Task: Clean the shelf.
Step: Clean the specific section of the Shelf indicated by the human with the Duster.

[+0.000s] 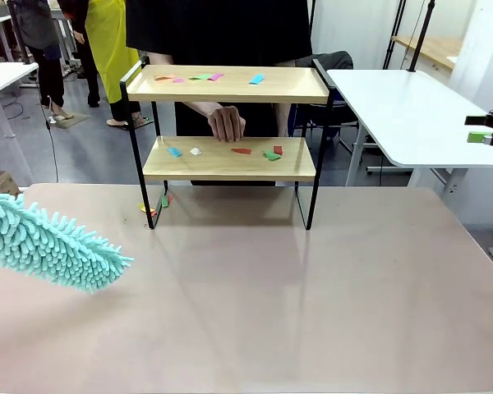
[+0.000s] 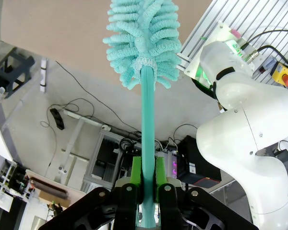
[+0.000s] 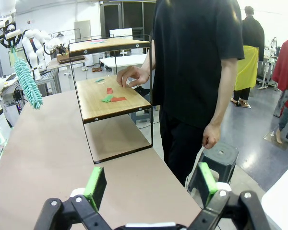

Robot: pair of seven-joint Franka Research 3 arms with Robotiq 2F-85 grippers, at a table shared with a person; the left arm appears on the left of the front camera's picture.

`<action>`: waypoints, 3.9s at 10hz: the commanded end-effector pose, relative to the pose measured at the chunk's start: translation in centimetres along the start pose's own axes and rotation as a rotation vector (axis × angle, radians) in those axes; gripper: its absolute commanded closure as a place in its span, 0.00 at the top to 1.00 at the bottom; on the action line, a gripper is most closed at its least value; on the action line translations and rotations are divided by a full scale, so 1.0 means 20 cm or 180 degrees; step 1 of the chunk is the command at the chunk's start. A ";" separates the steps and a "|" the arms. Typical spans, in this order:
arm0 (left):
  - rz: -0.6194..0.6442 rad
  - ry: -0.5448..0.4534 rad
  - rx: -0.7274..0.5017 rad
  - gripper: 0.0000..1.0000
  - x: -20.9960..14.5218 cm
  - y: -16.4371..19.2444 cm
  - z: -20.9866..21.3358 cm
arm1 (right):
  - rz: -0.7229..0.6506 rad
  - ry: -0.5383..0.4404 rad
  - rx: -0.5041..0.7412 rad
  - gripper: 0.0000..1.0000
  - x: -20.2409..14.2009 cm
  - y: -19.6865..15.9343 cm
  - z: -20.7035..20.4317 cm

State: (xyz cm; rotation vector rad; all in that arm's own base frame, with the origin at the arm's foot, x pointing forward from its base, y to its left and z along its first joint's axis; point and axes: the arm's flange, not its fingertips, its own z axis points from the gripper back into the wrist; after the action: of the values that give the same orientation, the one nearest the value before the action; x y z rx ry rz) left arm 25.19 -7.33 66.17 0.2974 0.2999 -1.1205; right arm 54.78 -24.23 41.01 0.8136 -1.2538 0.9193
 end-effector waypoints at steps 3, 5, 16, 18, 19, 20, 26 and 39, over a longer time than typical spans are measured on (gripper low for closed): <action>-0.0005 -0.0842 -0.0209 0.13 0.03 -0.03 0.07 | 0.0022 -0.0006 0.0006 1.00 0.02 0.01 -0.01; -0.0108 -0.1335 -0.0431 0.13 0.11 -0.04 0.07 | 0.0022 -0.0006 0.0006 1.00 0.02 0.01 -0.01; 0.1386 -0.2456 -0.1107 0.13 0.70 -0.46 0.01 | 0.0022 -0.0006 0.0006 1.00 0.02 0.01 -0.01; 0.1420 -0.2416 -0.1059 0.13 0.67 -0.45 0.01 | 0.0022 -0.0006 0.0006 1.00 0.02 0.01 -0.01; 0.1420 -0.2416 -0.1059 0.13 0.67 -0.45 0.01 | 0.0022 -0.0006 0.0006 1.00 0.02 0.01 -0.01; 0.1360 -0.2400 -0.1074 0.13 0.70 -0.47 0.01 | 0.0022 -0.0006 0.0006 1.00 0.02 0.01 -0.01; 0.1742 -0.2774 -0.1369 0.13 1.03 -0.41 0.00 | 0.0022 -0.0006 0.0006 1.00 0.02 0.01 -0.01; 0.2884 -0.3173 -0.0924 0.13 1.62 -0.50 0.08 | 0.0022 -0.0006 0.0006 1.00 0.02 0.01 -0.01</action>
State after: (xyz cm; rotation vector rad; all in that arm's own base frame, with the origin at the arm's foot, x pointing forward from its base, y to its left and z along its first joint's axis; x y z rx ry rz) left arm 28.81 -37.55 54.32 -0.4004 -0.4756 -0.2642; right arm 54.78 -24.26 41.02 0.8133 -1.2540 0.9190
